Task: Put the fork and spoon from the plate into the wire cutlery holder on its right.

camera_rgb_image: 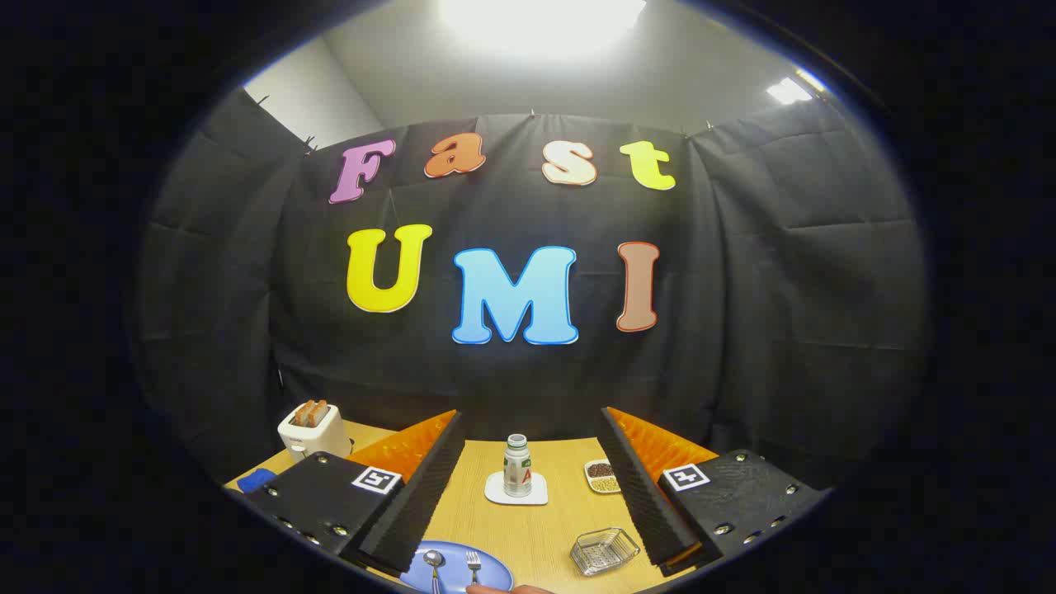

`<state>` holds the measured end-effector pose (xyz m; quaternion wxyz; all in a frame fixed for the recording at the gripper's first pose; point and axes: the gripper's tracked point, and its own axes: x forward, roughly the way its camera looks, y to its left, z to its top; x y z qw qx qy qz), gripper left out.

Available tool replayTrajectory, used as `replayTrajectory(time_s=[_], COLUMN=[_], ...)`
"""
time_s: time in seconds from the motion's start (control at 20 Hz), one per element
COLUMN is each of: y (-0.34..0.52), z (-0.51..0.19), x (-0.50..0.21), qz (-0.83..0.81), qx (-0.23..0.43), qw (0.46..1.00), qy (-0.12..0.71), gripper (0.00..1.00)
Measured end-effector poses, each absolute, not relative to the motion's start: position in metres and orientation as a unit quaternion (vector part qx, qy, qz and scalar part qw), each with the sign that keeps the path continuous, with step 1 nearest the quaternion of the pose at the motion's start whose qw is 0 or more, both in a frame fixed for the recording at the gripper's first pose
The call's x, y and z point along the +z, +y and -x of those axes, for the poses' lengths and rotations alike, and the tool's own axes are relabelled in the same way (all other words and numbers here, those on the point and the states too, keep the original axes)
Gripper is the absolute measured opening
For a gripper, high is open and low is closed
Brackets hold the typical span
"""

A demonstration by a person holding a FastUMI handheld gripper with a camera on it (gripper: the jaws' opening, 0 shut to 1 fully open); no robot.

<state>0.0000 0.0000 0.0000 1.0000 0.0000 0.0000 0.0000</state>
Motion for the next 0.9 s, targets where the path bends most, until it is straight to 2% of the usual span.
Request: replayTrajectory(time_s=[0.7,0.9], y=[0.019,0.023], z=[0.017,0.018], x=[-0.023,-0.055], qz=[0.014,0.014], qx=[0.031,0.04], qw=[0.999,0.997], qy=[0.025,0.069], gripper=[0.99,0.99])
